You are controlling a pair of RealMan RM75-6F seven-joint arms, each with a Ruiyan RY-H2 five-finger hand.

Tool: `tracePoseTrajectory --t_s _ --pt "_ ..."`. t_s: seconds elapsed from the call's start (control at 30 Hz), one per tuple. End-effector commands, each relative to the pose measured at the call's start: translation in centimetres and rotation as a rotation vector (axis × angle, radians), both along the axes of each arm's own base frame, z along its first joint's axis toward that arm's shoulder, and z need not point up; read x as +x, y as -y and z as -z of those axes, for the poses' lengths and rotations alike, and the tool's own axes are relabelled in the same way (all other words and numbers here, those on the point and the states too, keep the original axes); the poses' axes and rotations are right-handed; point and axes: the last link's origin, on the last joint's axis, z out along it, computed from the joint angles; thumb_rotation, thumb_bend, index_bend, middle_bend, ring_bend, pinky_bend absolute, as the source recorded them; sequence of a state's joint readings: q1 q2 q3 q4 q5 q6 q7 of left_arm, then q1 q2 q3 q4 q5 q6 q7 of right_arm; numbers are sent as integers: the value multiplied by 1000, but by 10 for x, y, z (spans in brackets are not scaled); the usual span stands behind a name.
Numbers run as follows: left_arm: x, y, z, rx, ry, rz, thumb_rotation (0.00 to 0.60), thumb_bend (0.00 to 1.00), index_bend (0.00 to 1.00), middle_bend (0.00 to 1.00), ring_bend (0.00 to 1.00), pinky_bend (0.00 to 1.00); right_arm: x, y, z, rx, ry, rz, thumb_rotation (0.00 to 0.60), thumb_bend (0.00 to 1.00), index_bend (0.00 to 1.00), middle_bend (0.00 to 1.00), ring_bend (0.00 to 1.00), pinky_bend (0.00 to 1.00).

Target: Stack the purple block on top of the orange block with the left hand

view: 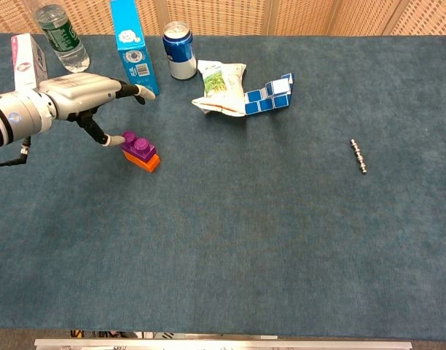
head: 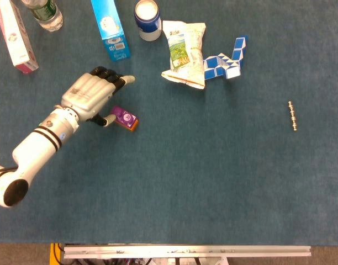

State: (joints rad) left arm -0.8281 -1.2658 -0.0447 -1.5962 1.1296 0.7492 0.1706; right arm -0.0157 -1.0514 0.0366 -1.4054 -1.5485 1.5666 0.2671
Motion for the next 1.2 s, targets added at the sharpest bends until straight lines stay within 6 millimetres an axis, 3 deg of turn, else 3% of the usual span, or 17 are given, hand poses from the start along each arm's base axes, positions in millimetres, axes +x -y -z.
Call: tracePoseTrajectory --t_s 0.03,0.33,0.77,1.07,1.2 --pt "-4 2 -16 47 41 -24 600 291 91 175 111 93 1 1 -2 -4 -4 -4 600 259 486 547 474 514" --pt "-31 23 -66 269 120 -67 600 291 139 176 112 95 7 10 -1 -1 -20 -13 600 258 486 546 474 514" --pt "-95 97 -120 572 138 -183 600 291 241 203 119 101 22 26 14 48 -35 -44 600 258 486 546 474 514" --pt "-115 139 -132 690 138 -217 600 290 257 214 120 101 29 28 19 62 -35 -62 600 259 485 546 474 514" --pt "-116 147 -133 705 140 -227 600 290 257 214 120 101 29 28 20 66 -34 -63 600 258 486 546 474 514"
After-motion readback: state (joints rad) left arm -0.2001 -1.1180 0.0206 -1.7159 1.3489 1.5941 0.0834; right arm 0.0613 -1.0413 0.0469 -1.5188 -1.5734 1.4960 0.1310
